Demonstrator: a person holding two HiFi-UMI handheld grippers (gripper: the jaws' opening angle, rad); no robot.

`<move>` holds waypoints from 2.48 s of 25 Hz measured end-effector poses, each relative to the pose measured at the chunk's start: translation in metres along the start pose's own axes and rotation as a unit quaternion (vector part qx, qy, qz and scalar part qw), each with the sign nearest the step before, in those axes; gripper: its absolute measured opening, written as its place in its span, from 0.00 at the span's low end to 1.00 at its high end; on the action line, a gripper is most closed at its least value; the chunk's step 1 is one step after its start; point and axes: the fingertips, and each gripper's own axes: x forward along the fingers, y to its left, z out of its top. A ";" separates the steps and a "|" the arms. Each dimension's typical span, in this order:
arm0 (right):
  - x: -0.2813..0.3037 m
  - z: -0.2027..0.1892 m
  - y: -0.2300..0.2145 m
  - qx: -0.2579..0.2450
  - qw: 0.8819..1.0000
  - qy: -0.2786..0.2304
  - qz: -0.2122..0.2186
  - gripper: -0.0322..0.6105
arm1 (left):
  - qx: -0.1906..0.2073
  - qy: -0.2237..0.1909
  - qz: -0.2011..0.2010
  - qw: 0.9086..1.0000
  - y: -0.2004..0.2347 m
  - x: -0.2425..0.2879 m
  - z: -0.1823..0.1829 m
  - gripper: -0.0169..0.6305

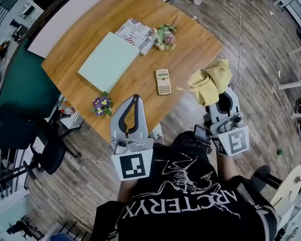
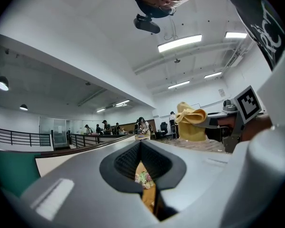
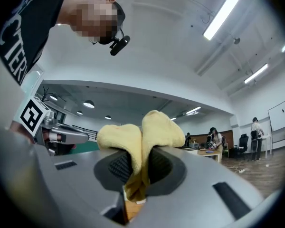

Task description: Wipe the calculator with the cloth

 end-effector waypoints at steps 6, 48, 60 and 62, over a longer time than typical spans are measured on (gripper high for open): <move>0.009 -0.023 -0.023 -0.009 1.000 0.026 -0.005 0.13 | -0.007 0.016 0.010 1.000 0.004 0.021 -0.013 0.04; 0.077 -0.509 0.034 -0.330 0.709 0.516 0.350 0.13 | 0.015 0.091 0.175 0.980 0.017 -0.040 -0.024 0.04; 0.044 -0.494 0.053 -0.308 0.710 0.513 0.372 0.13 | 0.011 0.072 0.140 0.987 0.005 -0.025 -0.018 0.04; 0.034 -0.492 0.060 -0.304 0.710 0.512 0.377 0.13 | 0.008 0.067 0.140 0.988 0.005 -0.025 -0.018 0.04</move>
